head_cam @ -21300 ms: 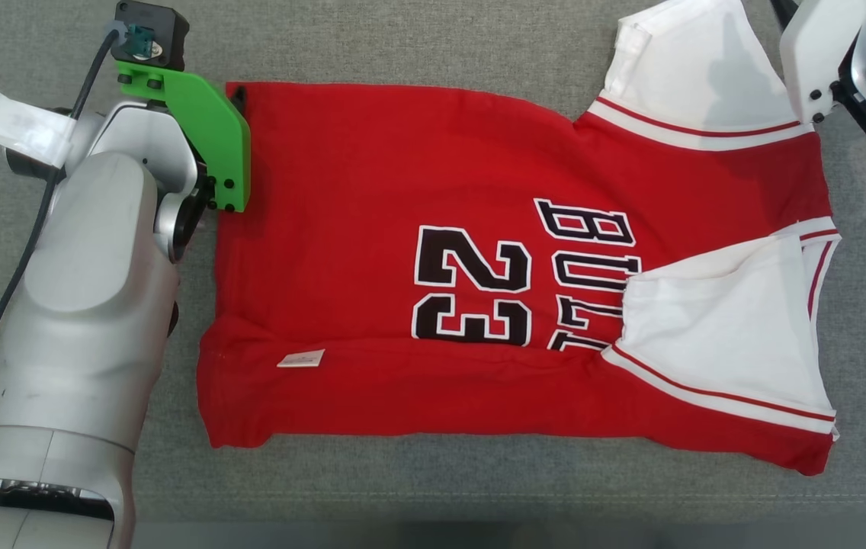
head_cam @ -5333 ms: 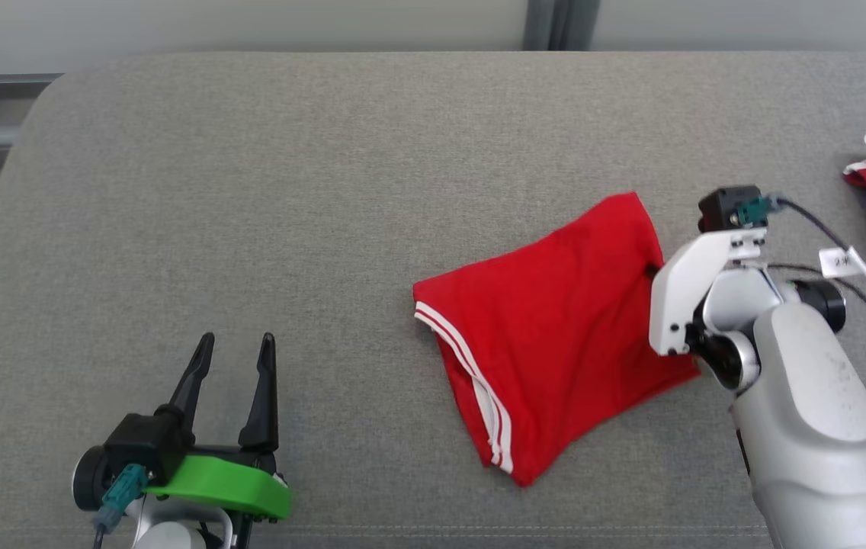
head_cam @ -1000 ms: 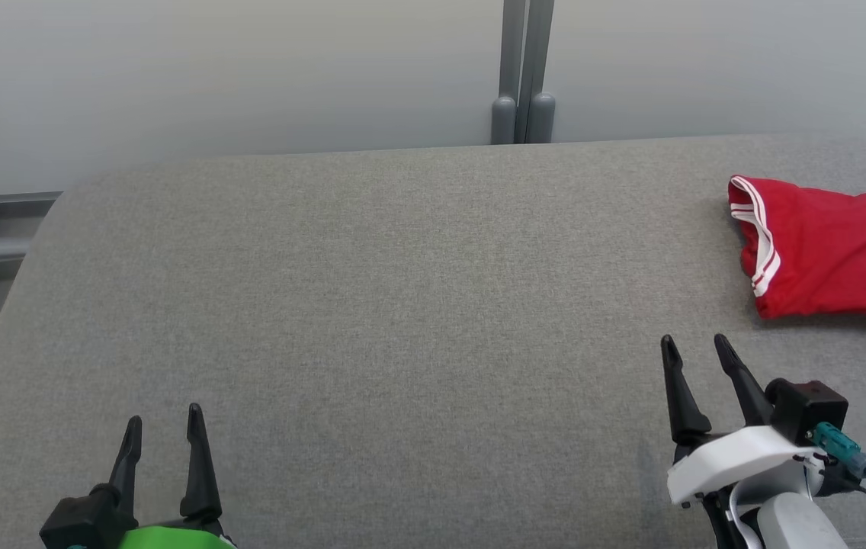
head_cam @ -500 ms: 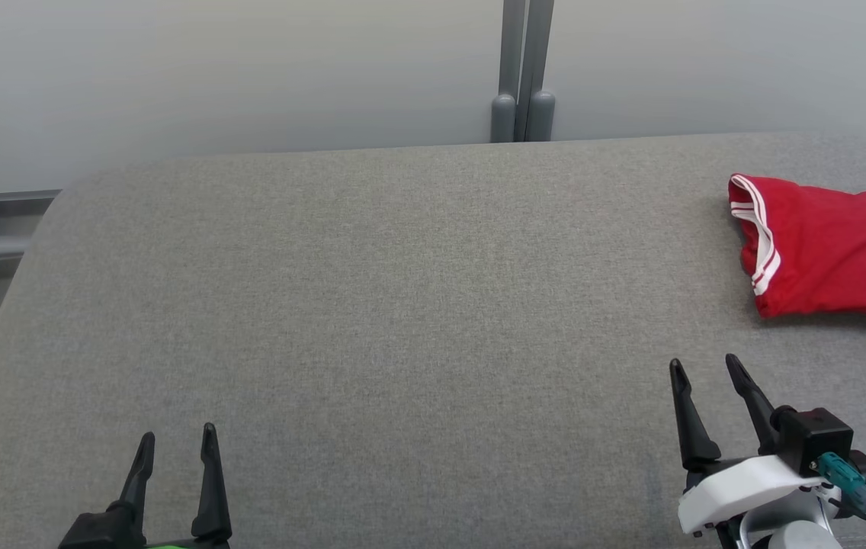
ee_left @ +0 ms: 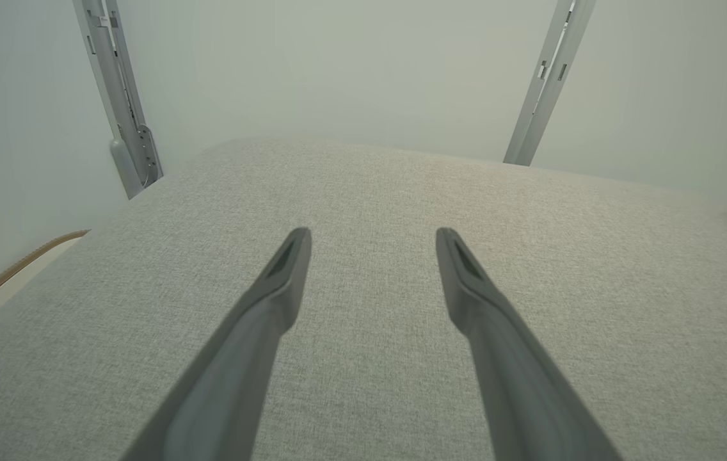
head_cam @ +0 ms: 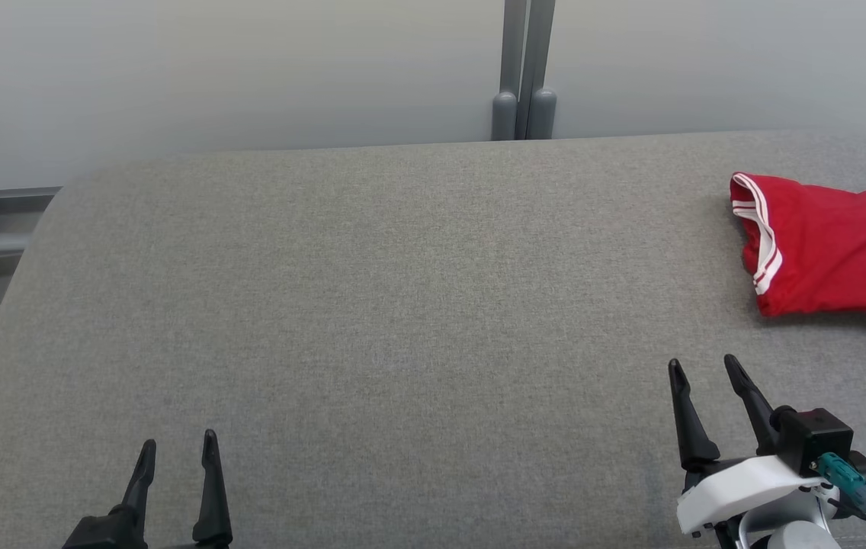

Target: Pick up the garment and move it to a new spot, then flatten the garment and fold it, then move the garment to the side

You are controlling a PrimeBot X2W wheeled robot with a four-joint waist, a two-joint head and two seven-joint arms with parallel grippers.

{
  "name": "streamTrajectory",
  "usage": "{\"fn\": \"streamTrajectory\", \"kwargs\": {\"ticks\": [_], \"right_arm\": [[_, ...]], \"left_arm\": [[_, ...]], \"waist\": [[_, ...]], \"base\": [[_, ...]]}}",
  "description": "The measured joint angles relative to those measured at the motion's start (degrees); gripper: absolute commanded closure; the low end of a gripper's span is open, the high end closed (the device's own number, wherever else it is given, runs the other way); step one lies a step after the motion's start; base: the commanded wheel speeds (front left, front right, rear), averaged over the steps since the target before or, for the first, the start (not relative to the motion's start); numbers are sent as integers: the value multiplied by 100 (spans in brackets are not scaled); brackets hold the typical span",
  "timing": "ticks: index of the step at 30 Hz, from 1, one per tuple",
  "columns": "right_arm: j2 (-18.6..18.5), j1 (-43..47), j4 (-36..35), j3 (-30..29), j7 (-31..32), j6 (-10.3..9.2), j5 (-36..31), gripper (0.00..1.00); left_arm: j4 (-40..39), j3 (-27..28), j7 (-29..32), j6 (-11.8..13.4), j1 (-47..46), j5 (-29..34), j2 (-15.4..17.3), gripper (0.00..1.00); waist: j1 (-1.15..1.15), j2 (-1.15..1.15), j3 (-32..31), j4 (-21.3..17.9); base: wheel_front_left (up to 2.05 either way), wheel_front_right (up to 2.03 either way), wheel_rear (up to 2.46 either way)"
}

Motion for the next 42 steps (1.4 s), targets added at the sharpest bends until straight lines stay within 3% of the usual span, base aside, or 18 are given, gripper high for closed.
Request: {"fn": "streamTrajectory", "kwargs": {"ticks": [8,9,14,42], "right_arm": [[-1,-1,43,16,0,0,113,0],[1,0,57,19,1,0,113,100],[38,139,313,25,54,1,191,100],[36,79,151,-179,736,0,3064,100]], "left_arm": [[43,8,0,-4,-3,-22,-2,0],[48,2,0,-3,-2,-24,-3,100],[334,-13,82,-3,36,-99,-48,100],[336,220,851,-105,-315,-2825,-49,100]], "waist": [[0,0,16,0],[0,0,18,1],[0,0,19,1],[0,0,34,10]], "base": [[0,0,0],[0,0,0],[0,0,0],[0,0,0]]}}
